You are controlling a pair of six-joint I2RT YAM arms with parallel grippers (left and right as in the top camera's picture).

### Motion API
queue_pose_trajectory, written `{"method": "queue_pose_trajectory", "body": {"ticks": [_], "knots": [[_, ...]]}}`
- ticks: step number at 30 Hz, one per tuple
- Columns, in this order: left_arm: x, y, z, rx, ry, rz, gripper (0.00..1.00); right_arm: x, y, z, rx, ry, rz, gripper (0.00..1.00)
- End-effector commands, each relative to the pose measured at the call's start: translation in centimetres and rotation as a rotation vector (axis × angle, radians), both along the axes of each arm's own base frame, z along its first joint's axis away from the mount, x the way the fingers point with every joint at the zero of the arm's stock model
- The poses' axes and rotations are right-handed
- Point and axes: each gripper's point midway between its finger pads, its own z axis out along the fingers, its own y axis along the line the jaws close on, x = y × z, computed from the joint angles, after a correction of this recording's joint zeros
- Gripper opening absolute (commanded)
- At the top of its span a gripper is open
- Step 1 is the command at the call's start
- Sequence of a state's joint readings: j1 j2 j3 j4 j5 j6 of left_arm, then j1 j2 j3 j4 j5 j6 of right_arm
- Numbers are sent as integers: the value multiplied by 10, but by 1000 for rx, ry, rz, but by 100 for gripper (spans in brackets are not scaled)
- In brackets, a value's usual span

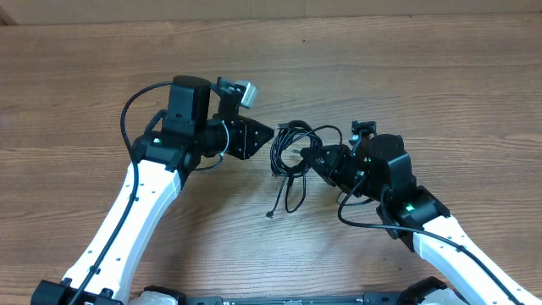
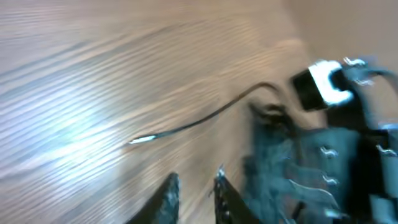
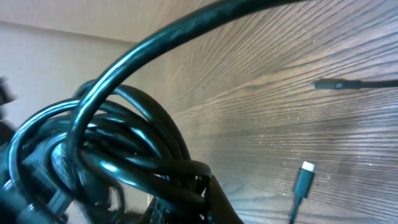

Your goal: Untangle cables

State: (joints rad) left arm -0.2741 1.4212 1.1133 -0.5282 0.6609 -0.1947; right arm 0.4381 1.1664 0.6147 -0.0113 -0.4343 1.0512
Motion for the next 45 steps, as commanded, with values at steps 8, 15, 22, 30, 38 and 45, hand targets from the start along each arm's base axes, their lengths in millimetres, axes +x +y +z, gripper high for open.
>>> {"method": "queue_pose_trajectory", "body": {"ticks": [8,15,22,30,38,45], "knots": [[12,18,-10,86,25,134,37,-7,6,9,-25,-87,98,4],[-4,2,-2,42,-39,-48,50,-5,3,5,-44,-81,80,4],[-6,-6,7,17,-125,-137,54,5,-28,-27,-202,-4,-85,4],[-16,-25,28,-74,-236,-286,54,-5,-18,-25,-175,-2,-4,4],[-23,-44,10,-24,-230,-338,59,-20,14,9,-31,-119,208,4],[-25,-55,-15,2,-168,-364,5,-22,17,14,-12,-138,231,4]]}}
